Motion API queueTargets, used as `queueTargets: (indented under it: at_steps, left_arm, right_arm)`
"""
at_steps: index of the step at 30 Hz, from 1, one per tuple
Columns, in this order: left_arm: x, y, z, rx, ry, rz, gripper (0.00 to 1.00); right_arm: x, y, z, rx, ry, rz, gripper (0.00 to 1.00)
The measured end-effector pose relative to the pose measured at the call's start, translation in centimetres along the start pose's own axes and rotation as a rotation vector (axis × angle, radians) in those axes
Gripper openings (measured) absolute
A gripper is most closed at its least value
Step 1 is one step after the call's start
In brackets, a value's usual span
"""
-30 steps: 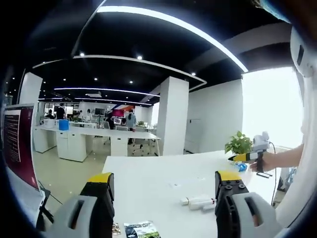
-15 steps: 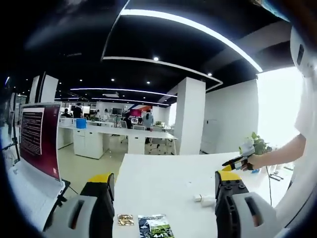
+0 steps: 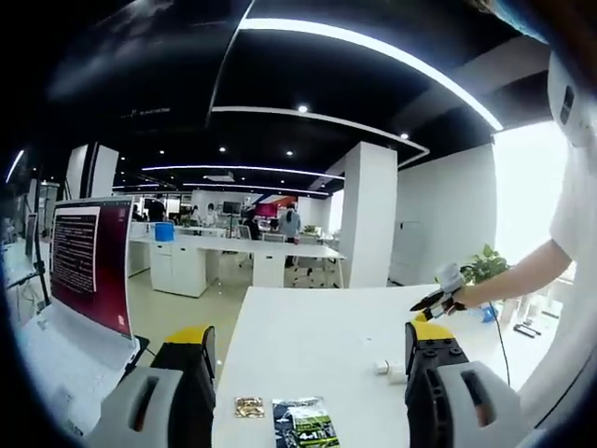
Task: Arrange the skincare products in the storage area until every visible bottle or jar stands upright without overlapping.
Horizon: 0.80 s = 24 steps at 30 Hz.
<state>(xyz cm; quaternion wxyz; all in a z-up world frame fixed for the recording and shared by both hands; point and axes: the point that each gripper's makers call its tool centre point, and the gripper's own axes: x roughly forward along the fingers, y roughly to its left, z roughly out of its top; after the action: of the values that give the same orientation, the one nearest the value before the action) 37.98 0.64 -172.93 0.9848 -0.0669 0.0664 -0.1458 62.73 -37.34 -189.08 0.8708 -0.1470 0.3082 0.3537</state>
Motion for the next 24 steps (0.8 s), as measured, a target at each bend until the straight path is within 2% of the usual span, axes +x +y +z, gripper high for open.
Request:
queueTargets:
  at_steps: [7, 12, 14, 19, 20, 24]
  left_arm:
    - [0.5, -0.4, 0.2, 0.008, 0.001, -0.014, 0.86]
    - [0.6, -0.5, 0.2, 0.014, 0.008, -0.019, 0.86]
    - [0.6, -0.5, 0.2, 0.016, 0.011, -0.019, 0.86]
    - [0.5, -0.5, 0.2, 0.018, 0.016, -0.008, 0.86]
    - [0.4, -0.6, 0.1, 0.021, 0.021, -0.004, 0.86]
    - [0.0, -0.4, -0.1, 0.022, 0.034, 0.007, 0.86]
  right_arm:
    - [0.6, -0.4, -0.3, -0.040, 0.036, 0.009, 0.59]
    - [1.3, -0.7, -1.8, -0.090, 0.114, 0.015, 0.57]
    - [1.6, -0.8, -2.0, -0.098, 0.126, 0.015, 0.54]
    - [2.9, -0.4, -4.1, -0.142, 0.231, 0.039, 0.50]
    - [3.2, -0.3, -4.9, -0.159, 0.269, 0.045, 0.49]
    - [4.1, 0.6, -7.0, -0.188, 0.348, 0.080, 0.48]
